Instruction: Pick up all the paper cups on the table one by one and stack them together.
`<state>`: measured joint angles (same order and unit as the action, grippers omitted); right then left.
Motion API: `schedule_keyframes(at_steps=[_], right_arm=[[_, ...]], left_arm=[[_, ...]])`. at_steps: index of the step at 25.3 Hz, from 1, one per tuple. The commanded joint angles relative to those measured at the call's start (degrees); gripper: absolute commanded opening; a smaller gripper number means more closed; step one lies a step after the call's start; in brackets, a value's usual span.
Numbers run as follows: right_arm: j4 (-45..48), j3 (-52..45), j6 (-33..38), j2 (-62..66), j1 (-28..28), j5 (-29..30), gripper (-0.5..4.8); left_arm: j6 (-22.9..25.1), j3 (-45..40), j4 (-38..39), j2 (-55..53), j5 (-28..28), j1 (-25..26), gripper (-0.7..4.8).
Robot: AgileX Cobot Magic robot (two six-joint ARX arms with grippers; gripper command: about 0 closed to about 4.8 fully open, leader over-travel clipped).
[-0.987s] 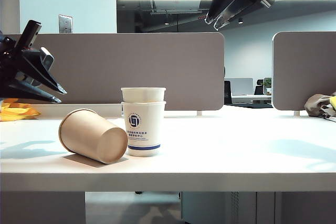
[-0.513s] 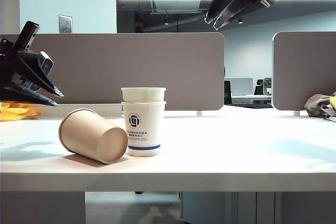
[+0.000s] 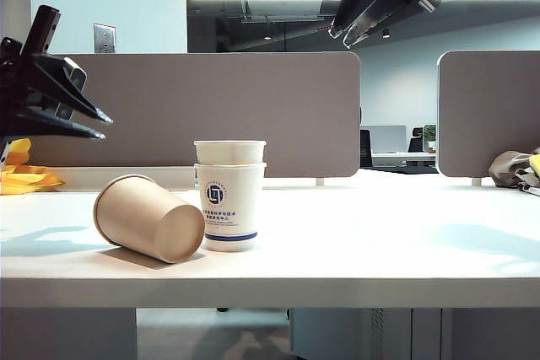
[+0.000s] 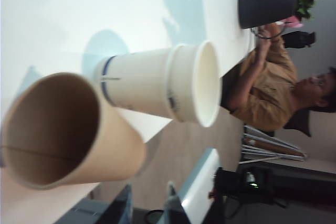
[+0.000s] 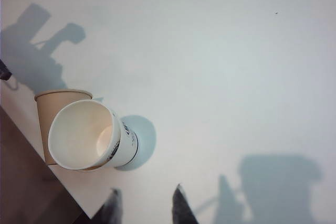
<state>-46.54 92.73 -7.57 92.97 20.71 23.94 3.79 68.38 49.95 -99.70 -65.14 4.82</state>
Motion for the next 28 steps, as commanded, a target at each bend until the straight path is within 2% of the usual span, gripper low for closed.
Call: schedule_keyframes(at_steps=[1,4,7,10,14,18,23,28], right_arm=[[-0.15,0.37,-0.17,-0.42,0.11,0.44,1.27],[-0.02,0.37,-0.15,-0.42,0.11,0.57,1.27],[0.11,0.37,-0.15,-0.39,0.11,0.66,1.27],[0.07,0.37,-0.15,-0.42,0.11,0.68,1.27],[0.09,0.37,-0.15,-0.39,0.11,1.79,1.27],[0.15,0.37,-0.15,-0.39,0.11,1.75,1.27],[-0.17,0.37,0.44,-0.39,0.13,3.69,1.27],[0.02,0.37,1.42,-0.39,0.15,4.5,1.27]], left_arm=[[0.74,-0.02,1.14,-0.13,5.7,-0.04,0.84],[1.95,-0.07,1.4,-0.66,6.84,-0.11,0.84],[3.43,-0.07,2.78,-2.6,9.99,-2.34,0.84],[4.79,-0.04,2.54,-4.09,10.51,-4.24,0.84],[4.79,0.13,1.2,-4.09,11.41,-3.69,0.84],[4.72,0.13,-0.52,-4.09,11.34,-1.86,0.84],[4.46,0.87,-4.66,-4.11,10.75,-2.08,0.84],[4.35,2.12,-4.15,-5.7,6.32,-1.97,0.84]])
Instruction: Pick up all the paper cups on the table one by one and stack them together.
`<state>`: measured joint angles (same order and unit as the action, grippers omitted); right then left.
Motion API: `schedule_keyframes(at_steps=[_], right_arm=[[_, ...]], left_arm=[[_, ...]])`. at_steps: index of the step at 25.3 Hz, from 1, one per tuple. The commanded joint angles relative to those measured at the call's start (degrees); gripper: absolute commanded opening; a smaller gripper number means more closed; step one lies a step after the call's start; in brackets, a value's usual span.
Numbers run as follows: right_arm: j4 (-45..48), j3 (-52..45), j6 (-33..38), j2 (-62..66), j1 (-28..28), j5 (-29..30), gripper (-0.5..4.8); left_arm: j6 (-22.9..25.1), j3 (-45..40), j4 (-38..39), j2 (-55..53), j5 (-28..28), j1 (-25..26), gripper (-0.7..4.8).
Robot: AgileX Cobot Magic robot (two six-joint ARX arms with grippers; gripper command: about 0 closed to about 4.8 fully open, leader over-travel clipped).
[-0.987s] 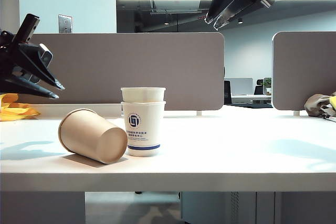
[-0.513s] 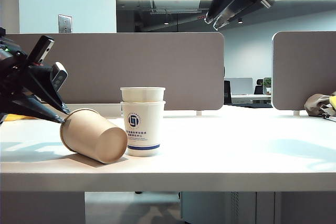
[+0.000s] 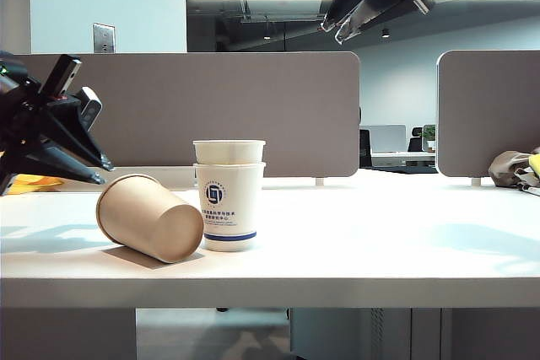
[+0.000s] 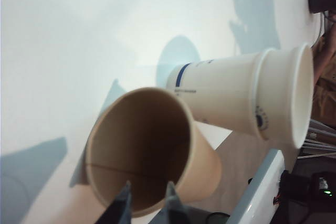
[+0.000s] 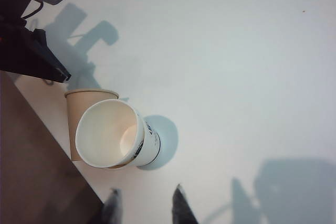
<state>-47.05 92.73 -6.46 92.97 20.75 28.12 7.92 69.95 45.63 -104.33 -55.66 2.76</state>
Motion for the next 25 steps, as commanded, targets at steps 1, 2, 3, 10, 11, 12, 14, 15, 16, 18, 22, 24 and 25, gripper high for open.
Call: schedule_keyframes(at_steps=[1,2,3,10,11,12,14,15,16,18,22,24,25], right_arm=[[0.52,0.37,0.31,-0.39,0.11,0.33,1.27],[0.55,0.37,0.31,-0.39,0.11,0.33,1.27],[0.55,0.37,0.28,-0.39,0.11,0.31,1.27],[1.01,0.37,0.28,-0.39,0.09,0.31,1.27],[1.03,0.37,0.26,-0.39,0.09,0.31,1.27],[1.05,0.37,0.26,-0.39,0.09,0.31,1.27],[1.03,0.37,0.24,-0.39,0.09,0.31,1.27],[1.03,0.37,0.24,-0.39,0.09,0.31,1.27],[1.03,0.37,0.24,-0.39,0.09,0.33,1.27],[1.01,0.37,0.26,-0.39,0.09,0.35,1.27],[0.13,0.37,0.33,-0.39,0.11,1.88,1.27],[-0.92,0.37,0.61,-0.39,0.17,2.14,1.27],[-1.9,0.33,0.96,-0.39,0.31,3.02,1.27]], left_arm=[[0.22,0.66,0.37,-1.55,-3.87,0.07,0.84],[0.24,0.63,1.05,-2.14,-3.96,0.0,0.84],[0.26,0.63,1.73,-2.43,-4.0,-0.04,0.84],[0.46,0.63,2.71,-2.67,-4.2,-0.04,0.84],[0.68,0.63,3.19,-2.67,-5.07,-0.04,0.84],[0.68,0.63,3.43,-2.67,-5.46,-0.04,0.84],[0.7,0.63,3.91,-2.67,-6.08,-0.04,0.84],[0.92,0.63,4.46,-2.67,-6.16,-0.2,0.84],[1.68,0.63,4.85,-2.67,-6.08,-0.44,0.84],[2.8,0.61,5.53,-2.67,-5.16,-0.96,0.84],[3.93,0.61,5.33,-2.67,-4.0,-2.14,0.84],[3.96,0.61,5.53,-2.67,-3.48,-2.16,0.84],[4.09,0.61,5.53,-2.67,-3.48,-2.14,0.84]])
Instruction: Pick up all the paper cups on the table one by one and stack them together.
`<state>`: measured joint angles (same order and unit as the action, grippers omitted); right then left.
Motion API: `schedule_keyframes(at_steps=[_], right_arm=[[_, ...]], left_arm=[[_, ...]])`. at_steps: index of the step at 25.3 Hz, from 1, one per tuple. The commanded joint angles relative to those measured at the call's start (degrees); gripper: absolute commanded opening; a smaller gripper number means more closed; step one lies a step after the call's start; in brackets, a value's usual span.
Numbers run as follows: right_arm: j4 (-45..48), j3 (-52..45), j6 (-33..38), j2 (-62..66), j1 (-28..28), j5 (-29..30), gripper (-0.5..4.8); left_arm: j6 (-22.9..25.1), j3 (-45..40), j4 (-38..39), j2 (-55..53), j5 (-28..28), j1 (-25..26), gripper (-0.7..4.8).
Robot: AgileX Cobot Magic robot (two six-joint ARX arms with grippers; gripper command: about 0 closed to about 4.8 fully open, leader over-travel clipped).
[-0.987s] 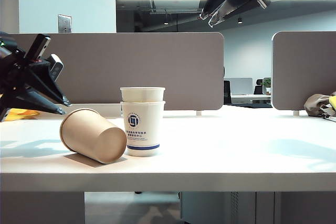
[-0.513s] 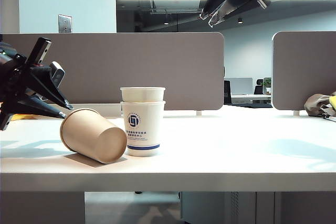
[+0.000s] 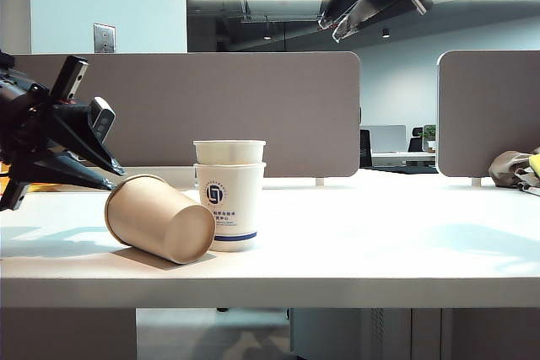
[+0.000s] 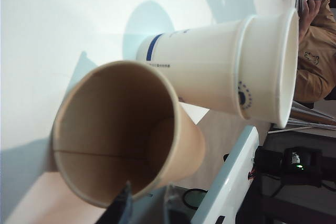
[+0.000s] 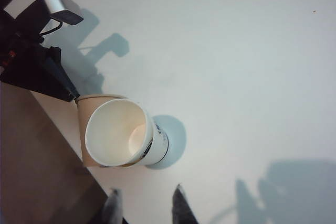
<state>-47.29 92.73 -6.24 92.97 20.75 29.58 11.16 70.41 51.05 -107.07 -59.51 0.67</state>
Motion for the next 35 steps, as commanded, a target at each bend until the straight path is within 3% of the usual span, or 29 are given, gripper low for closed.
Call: schedule_keyframes(at_steps=[1,12,17,28,35], right_arm=[[-2.29,0.28,0.72,-0.39,0.44,2.32,1.27],[-11.19,0.22,0.02,-0.35,0.44,8.09,1.27],[-16.37,0.2,0.07,-0.35,0.57,15.23,1.27],[-20.46,-4.31,0.07,-0.07,1.55,15.54,1.27],[-17.55,-10.01,0.04,-0.04,4.09,18.18,1.27]], left_arm=[[0.85,0.15,0.11,0.07,0.37,-0.02,0.84],[1.14,0.15,-0.15,0.04,0.35,0.0,0.83],[1.95,0.15,0.13,0.04,0.37,0.0,0.8],[2.21,0.13,0.35,0.04,1.05,0.0,0.8],[2.34,0.11,0.72,0.04,1.66,-0.02,0.8]])
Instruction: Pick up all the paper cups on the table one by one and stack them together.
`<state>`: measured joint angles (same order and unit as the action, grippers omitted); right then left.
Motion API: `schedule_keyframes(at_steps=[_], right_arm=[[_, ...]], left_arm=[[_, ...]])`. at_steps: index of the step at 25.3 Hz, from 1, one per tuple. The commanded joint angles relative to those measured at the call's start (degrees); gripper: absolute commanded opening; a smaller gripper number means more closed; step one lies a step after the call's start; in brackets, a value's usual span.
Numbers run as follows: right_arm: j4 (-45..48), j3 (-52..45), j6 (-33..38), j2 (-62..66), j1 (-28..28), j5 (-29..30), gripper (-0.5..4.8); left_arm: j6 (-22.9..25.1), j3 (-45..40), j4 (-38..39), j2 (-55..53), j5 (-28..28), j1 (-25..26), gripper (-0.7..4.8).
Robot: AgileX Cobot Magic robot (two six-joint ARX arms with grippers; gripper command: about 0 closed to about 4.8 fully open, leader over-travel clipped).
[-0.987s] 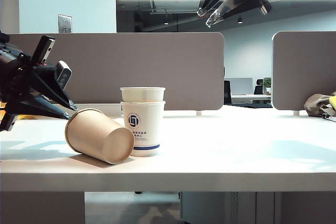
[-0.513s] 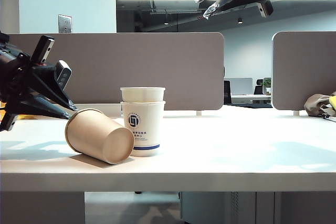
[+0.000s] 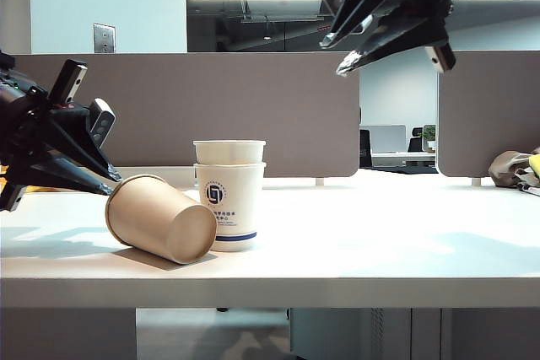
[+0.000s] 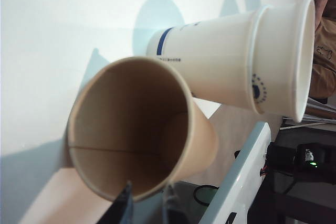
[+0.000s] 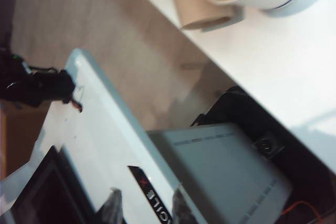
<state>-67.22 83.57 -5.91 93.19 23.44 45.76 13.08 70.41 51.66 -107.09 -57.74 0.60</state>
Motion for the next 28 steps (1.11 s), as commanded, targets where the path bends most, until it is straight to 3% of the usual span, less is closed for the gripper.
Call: schedule_keyframes(at_steps=[1,28], right_arm=[[2.8,-0.96,-0.31,-0.24,1.86,1.97,1.27],[16.46,-1.18,6.19,12.96,5.75,4.59,1.26]], left_arm=[[0.42,0.11,0.26,0.07,-0.13,0.04,0.8],[0.44,0.13,-0.76,0.07,-1.64,0.02,0.8]])
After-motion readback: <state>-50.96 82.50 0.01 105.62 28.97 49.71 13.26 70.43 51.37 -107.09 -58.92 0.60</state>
